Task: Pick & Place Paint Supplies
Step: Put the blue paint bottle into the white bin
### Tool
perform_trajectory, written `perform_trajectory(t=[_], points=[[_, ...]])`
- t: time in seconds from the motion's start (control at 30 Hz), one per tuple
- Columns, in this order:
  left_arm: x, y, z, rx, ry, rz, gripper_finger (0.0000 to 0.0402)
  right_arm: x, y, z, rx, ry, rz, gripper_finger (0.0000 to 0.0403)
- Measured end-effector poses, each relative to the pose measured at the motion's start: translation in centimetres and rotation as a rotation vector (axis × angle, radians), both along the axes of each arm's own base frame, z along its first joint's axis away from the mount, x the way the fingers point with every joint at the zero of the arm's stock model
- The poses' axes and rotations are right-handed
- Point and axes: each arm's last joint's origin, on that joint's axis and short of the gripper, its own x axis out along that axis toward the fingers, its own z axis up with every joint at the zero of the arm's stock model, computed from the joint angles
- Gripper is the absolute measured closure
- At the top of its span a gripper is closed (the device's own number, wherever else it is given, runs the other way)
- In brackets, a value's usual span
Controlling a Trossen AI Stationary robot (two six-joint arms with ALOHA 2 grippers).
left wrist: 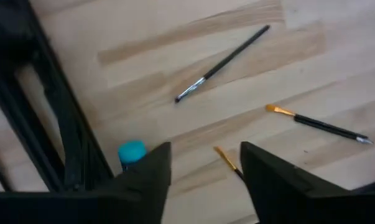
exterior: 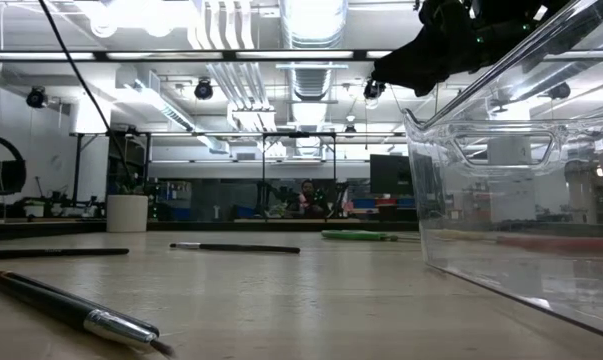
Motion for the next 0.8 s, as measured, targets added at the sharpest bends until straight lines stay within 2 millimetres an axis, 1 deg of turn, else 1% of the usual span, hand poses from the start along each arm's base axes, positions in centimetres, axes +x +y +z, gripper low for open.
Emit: perform_trajectory(t=[0.07,0.13,0.27,0.4,0.53,0.7,0.8], points=[[-0.1,-0.1,-0.3,-0.031,0.027,0.016,0.0179,0.0,0.0,0.0,0.000,0.000,0.000,0.0202],[-0.1,-0.4,-0.7,-0.087,0.077,0.019,0.0168,0.0,0.0,0.0,0.000,0.000,0.000,0.0202],[0.1,-0.4,-1.3,-0.202,0.171,0.060,0.0164,0.0,0.0,0.0,0.000,0.000,0.000,0.0202],[0.0,-0.1,-2.2,-0.273,0.270,0.106,0.0165,0.0,0.0,0.0,0.000,0.000,0.000,0.0202],[0.4,-0.3,-3.9,-0.331,0.262,0.084,0.0172,0.0,0.0,0.0,0.000,0.000,0.000,0.0202],[0.9,-0.7,-6.1,-0.410,0.205,-0.010,0.0178,0.0,0.0,0.0,0.000,0.000,-0.001,0.0202],[0.6,-0.6,-7.4,-0.448,0.252,-0.008,0.0179,0.0,0.0,0.0,0.000,0.000,-0.001,0.0202]])
